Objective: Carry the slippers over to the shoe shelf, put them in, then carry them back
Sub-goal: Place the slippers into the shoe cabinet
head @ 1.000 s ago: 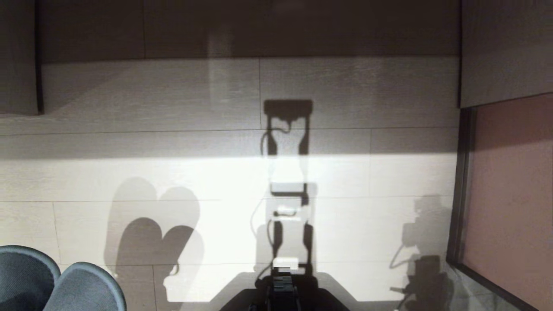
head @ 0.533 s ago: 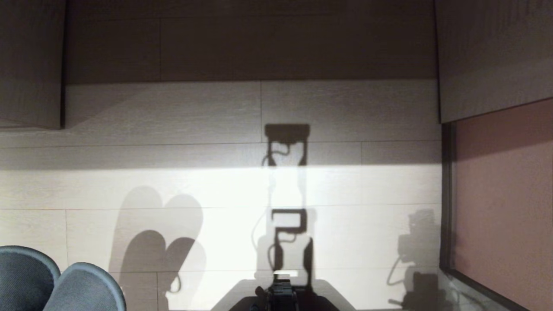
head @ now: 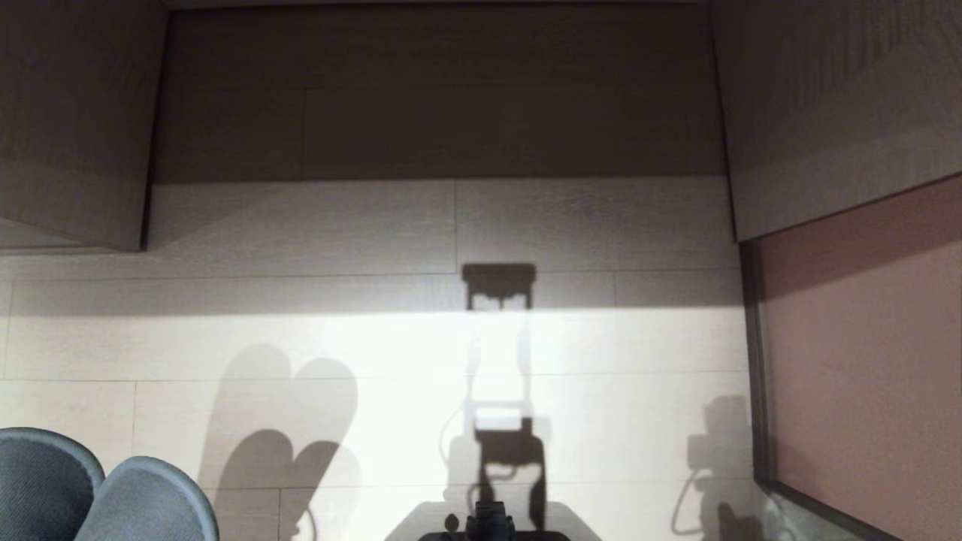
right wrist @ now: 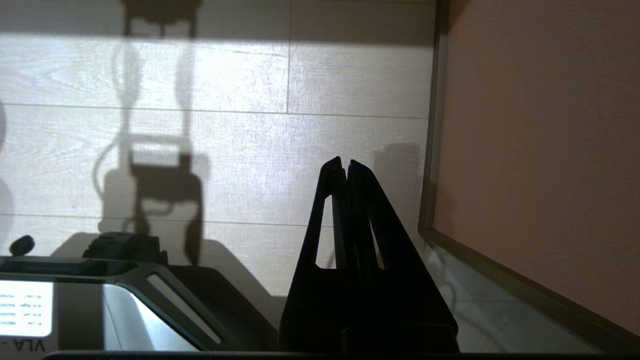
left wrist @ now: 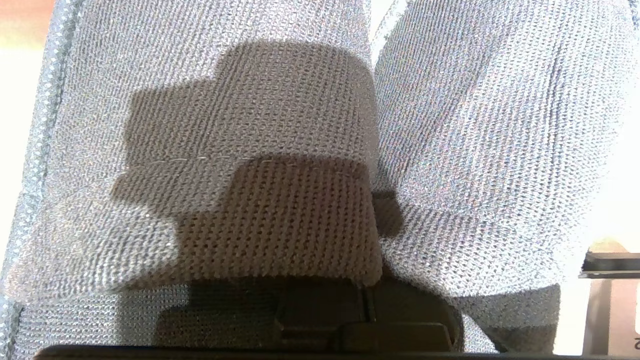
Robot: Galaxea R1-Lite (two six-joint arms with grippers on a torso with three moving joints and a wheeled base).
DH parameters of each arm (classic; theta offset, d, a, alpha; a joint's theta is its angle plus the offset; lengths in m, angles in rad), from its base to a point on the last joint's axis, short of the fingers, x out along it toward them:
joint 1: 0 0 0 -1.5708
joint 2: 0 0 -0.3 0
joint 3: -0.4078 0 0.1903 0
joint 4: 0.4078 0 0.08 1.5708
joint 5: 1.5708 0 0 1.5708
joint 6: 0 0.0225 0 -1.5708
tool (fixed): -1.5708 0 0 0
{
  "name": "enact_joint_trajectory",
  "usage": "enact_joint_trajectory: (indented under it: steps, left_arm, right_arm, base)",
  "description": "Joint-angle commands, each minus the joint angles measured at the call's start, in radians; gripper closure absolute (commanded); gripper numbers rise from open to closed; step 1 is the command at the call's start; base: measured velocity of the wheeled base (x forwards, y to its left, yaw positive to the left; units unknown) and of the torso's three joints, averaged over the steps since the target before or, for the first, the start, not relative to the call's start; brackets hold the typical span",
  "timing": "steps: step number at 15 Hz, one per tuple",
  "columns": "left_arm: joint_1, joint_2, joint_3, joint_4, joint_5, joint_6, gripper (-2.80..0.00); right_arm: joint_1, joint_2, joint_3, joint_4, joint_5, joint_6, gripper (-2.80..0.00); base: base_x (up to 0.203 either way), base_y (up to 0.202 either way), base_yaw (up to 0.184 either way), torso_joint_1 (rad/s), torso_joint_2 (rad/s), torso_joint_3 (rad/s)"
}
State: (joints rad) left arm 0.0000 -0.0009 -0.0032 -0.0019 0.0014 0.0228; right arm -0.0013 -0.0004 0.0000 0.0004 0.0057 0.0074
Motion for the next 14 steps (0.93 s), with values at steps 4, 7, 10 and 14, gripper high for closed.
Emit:
enact_joint_trajectory:
  steps: [4,7,10,14]
  left_arm:
    - [0.0,0.002,0.0,-0.001,0.0,0.0,0.0]
    - [0.0,0.002,0.001,-0.003,0.0,0.0,0.0]
    - [0.0,0.002,0.002,-0.003,0.0,0.0,0.0]
    - [0.0,0.002,0.002,-0.003,0.0,0.0,0.0]
  right_arm:
    - [0.001,-0.001,0.0,0.0,0.0,0.0,0.0]
    - [0.0,-0.001,0.0,0.0,0.0,0.0,0.0]
    - [0.0,-0.001,0.0,0.0,0.0,0.0,0.0]
    - [0.0,-0.001,0.0,0.0,0.0,0.0,0.0]
  base:
    - [0.0,0.0,0.0,0.004,0.0,0.199]
    - [0.0,0.0,0.0,-0.001,0.0,0.2]
    - [0.0,0.0,0.0,0.004,0.0,0.202]
    - [0.0,0.0,0.0,0.003,0.0,0.201]
